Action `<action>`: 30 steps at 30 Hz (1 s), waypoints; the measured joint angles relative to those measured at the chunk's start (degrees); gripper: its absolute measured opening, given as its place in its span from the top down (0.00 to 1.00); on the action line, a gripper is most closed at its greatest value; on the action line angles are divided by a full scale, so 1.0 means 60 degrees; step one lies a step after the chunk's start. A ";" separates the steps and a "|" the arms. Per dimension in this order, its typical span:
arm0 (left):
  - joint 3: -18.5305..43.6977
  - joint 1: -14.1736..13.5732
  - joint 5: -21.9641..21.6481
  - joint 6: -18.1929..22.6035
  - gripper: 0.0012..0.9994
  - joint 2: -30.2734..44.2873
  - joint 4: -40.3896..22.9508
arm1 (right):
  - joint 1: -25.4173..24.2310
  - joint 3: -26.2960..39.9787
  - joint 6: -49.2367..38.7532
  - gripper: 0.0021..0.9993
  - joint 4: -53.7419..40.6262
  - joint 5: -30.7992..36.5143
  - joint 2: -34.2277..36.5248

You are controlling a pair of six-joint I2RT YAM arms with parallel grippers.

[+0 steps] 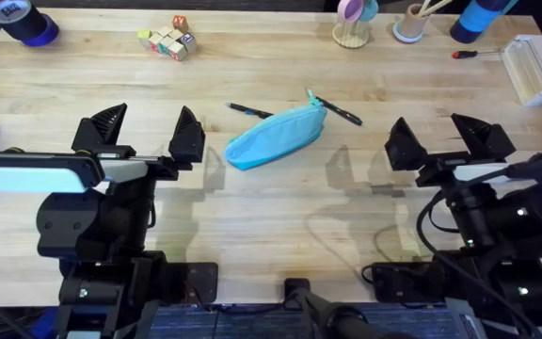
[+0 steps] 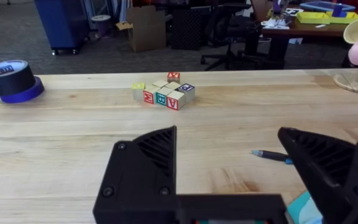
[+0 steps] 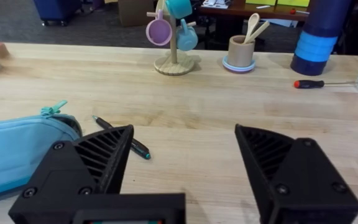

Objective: Unzip the bag, pick up the pens from the table one at a time and place them inside, then zip the bag closed.

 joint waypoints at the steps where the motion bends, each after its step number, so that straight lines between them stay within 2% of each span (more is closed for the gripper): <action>1: 0.0000 0.0000 0.0000 0.0000 0.01 0.0000 0.0000 | 0.0000 0.0000 0.0000 0.00 0.0000 0.0000 0.0000; 18: 0.0004 0.0000 0.0000 0.0025 0.01 0.0000 -0.0009 | 0.0000 0.0030 -0.0146 0.00 -0.0138 0.0015 0.0010; 22: 0.0150 0.0000 0.0000 0.0027 0.01 0.0003 -0.0631 | 0.0000 0.0180 -0.0142 0.00 -0.0363 0.0047 0.0032; 27: 0.1285 0.0000 0.0000 0.0029 0.01 0.0682 -0.1692 | -0.0040 0.0980 -0.0142 0.00 -0.1012 0.0149 0.0965; 30: 0.2367 0.0000 0.0003 0.0029 0.01 0.1629 -0.2033 | -0.0084 0.1974 -0.0141 0.00 -0.1119 0.0177 0.2079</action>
